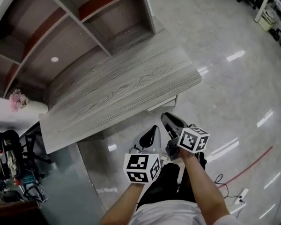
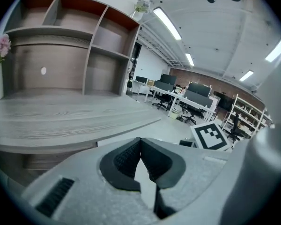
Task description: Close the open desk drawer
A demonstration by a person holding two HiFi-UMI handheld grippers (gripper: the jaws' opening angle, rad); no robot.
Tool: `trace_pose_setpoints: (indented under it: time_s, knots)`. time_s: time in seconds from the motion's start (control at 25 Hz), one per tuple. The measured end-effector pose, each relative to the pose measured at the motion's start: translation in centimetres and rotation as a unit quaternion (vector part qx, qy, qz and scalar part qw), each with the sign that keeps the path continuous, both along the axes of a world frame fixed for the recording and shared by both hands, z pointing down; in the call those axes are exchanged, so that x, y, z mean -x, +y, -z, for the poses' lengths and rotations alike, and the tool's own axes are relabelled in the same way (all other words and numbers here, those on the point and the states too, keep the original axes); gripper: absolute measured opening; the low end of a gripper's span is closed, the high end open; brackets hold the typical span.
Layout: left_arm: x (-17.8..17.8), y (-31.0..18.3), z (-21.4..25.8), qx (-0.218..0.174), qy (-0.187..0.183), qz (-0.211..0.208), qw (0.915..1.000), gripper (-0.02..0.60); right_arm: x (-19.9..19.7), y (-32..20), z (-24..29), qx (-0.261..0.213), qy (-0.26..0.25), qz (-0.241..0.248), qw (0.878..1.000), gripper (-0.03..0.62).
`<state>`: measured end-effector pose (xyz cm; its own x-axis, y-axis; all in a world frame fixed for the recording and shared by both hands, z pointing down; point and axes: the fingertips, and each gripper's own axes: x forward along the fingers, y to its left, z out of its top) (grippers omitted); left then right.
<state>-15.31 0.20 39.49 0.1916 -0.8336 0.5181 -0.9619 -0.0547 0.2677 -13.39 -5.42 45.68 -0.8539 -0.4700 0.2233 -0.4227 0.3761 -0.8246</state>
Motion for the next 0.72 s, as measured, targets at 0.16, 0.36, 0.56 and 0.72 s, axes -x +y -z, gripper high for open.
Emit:
trace_pose_setpoints:
  time_s: [0.16,0.36,0.56,0.72]
  knots:
    - [0.3,0.4,2.9,-0.018,0.000,0.012,0.9998,0.003,-0.4,1.2,4.8,-0.047,0.027,0.017,0.998,0.051]
    - [0.7,0.5,6.4,-0.043,-0.007,0.030,0.9986,0.003,-0.5,2.5,10.7,-0.118,0.064,0.048,0.990,0.032]
    - [0.7,1.0,9.3,-0.065,-0.015,0.042,0.9969,0.003,-0.7,3.8,15.2,-0.178,0.095,0.076,0.976,0.021]
    - [-0.5,1.0,11.7,-0.078,-0.041,0.044,0.9951,0.003,-1.9,4.5,18.1,-0.214,0.114,0.101,0.965,0.018]
